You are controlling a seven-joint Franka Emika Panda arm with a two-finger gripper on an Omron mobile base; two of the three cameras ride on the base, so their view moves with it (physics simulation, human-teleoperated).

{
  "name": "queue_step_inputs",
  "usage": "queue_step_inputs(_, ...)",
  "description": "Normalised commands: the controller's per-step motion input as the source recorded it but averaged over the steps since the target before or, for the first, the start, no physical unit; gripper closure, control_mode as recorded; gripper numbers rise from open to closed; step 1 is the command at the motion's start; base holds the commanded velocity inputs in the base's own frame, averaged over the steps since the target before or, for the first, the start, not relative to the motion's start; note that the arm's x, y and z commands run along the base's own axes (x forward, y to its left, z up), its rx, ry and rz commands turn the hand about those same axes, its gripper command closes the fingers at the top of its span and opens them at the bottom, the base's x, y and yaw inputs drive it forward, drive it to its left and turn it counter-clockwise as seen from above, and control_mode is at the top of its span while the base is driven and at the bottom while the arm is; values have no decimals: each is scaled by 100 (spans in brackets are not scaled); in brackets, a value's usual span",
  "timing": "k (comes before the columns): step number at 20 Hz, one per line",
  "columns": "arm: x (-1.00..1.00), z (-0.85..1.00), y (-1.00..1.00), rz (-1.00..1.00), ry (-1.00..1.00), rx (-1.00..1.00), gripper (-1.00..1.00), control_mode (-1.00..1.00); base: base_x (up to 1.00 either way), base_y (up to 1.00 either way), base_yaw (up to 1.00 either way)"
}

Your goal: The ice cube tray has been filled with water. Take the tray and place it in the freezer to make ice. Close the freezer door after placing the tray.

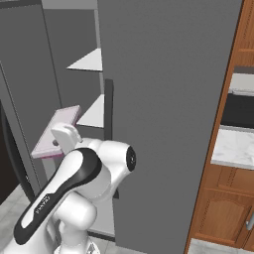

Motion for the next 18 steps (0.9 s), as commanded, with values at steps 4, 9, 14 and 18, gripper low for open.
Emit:
queue_step_inputs(4,21,0,1,-9,0,0,100,-100,0,0,0)
queue_step_inputs(9,26,1,7,-8,0,0,100,-100,0,0,0)
queue_step_inputs(14,15,15,12,-5,-1,0,100,-100,0,0,0)
queue_step_inputs(18,10,25,4,-4,0,0,100,-100,0,0,0)
